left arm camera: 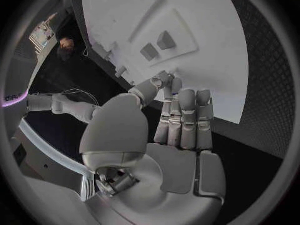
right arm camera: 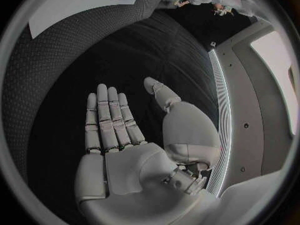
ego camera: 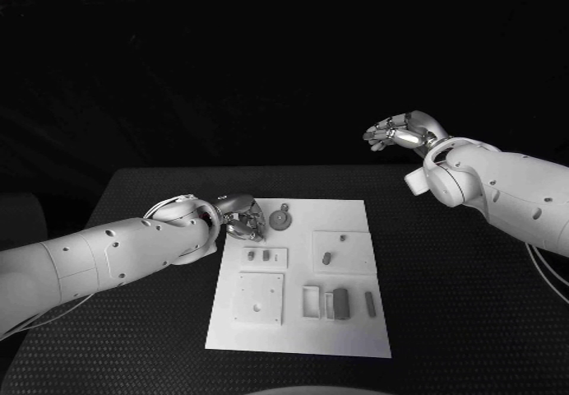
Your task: Assemble the parts on the task board
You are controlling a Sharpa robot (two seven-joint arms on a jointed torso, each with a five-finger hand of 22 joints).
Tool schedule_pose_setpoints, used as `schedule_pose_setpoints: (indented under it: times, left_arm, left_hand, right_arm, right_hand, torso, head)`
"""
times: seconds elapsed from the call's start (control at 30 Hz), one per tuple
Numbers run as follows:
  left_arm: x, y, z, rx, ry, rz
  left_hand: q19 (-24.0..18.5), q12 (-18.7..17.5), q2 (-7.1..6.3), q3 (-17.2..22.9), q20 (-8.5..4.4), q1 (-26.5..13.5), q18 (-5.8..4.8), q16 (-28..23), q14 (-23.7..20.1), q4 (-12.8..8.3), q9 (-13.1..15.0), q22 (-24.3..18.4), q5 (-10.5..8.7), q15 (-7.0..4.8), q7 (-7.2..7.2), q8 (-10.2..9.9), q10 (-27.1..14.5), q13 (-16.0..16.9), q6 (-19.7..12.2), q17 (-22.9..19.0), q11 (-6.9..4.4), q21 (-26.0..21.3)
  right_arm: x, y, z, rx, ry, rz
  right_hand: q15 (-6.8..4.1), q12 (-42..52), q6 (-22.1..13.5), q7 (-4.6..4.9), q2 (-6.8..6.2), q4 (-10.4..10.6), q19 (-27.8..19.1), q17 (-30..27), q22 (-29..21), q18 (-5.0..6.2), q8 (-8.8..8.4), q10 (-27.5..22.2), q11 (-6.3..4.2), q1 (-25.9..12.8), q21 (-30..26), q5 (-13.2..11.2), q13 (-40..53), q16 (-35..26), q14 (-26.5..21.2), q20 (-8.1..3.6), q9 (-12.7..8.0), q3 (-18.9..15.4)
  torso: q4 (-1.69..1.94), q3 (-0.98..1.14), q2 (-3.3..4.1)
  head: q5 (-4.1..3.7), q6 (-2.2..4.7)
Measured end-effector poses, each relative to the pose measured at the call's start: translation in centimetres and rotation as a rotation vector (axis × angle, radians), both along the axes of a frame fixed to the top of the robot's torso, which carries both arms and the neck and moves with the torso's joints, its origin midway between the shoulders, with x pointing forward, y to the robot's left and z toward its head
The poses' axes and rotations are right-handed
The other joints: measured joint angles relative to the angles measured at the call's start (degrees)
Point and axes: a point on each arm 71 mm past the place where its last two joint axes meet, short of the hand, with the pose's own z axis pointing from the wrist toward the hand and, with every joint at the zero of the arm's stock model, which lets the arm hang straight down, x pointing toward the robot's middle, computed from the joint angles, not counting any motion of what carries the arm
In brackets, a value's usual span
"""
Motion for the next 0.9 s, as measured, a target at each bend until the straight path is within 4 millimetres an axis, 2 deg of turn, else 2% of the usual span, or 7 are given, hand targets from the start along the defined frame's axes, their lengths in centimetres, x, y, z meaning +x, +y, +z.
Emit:
schedule_pose_setpoints:
  times: [0.9]
  left_arm:
    - [0.40,-0.16,-0.30,0.022,0.009,-0.002]
  left_hand:
    - [0.4,-0.2,0.39,0.1,-0.01,0.1,0.00,0.3,0.3,-0.2,-0.1,0.0,-0.09,-0.12,0.08,0.0,0.3,-0.1,0.2,0.0,-0.07,0.3]
  right_arm:
    - [-0.01,0.00,0.00,0.000,0.000,0.000]
  right_hand:
    - [0.00,0.0,0.0,0.00,0.00,0.0,0.0,0.0,0.0,0.00,0.00,0.0,0.00,0.0,0.0,0.0,0.0,0.0,0.0,0.00,0.0,0.0]
  torso:
    - [0.02,-0.04,-0.01]
  head:
    - [-0.17,-0.28]
